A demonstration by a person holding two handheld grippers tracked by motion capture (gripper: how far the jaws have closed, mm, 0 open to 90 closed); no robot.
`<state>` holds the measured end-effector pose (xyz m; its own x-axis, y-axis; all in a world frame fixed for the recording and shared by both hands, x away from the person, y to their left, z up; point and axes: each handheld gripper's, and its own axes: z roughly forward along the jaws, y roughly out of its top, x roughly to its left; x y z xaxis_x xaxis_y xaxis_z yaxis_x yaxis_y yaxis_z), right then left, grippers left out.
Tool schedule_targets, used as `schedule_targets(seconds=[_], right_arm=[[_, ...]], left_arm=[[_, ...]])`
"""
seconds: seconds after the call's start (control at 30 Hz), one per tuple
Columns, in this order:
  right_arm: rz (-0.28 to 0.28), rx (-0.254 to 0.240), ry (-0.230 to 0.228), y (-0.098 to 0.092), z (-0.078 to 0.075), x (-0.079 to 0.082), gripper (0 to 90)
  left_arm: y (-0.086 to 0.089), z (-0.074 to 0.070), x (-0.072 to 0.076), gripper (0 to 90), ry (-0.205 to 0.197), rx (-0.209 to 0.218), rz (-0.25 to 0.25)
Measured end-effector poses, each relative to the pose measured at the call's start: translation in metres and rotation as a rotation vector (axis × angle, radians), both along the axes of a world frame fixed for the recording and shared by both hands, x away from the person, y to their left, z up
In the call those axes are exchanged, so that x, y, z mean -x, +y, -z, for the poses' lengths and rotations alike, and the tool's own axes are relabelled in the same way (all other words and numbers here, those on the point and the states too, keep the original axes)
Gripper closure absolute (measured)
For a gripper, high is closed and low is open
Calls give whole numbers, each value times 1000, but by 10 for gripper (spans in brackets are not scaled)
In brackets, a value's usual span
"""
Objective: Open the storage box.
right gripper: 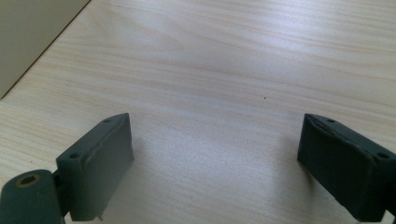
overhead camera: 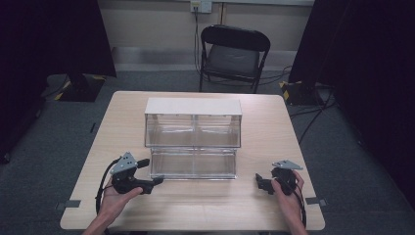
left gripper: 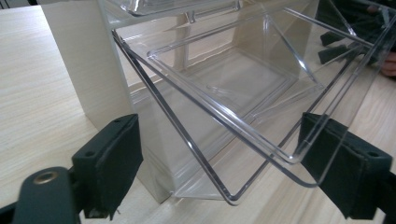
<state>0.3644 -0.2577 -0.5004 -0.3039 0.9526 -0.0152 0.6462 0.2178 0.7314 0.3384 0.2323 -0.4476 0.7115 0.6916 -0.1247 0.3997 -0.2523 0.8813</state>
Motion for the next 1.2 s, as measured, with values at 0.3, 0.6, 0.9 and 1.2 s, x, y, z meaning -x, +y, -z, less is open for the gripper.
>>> schedule_targets(seconds=[0.3,0.6,0.9,1.2], right_arm=[[1,0,0,0,0,0,94],[1,-1,2,0,0,0,93],[1,0,1,0,0,0,94],[0,-1,2,0,0,0,92]], left_arm=[[-3,-5,-3,158,-27,7,-31],[-8,-11,-8,153,-26,-7,-13],[-7,-14,-9,150,-34,-7,-7],[-7,-25,-12,150,-43,-8,-14]])
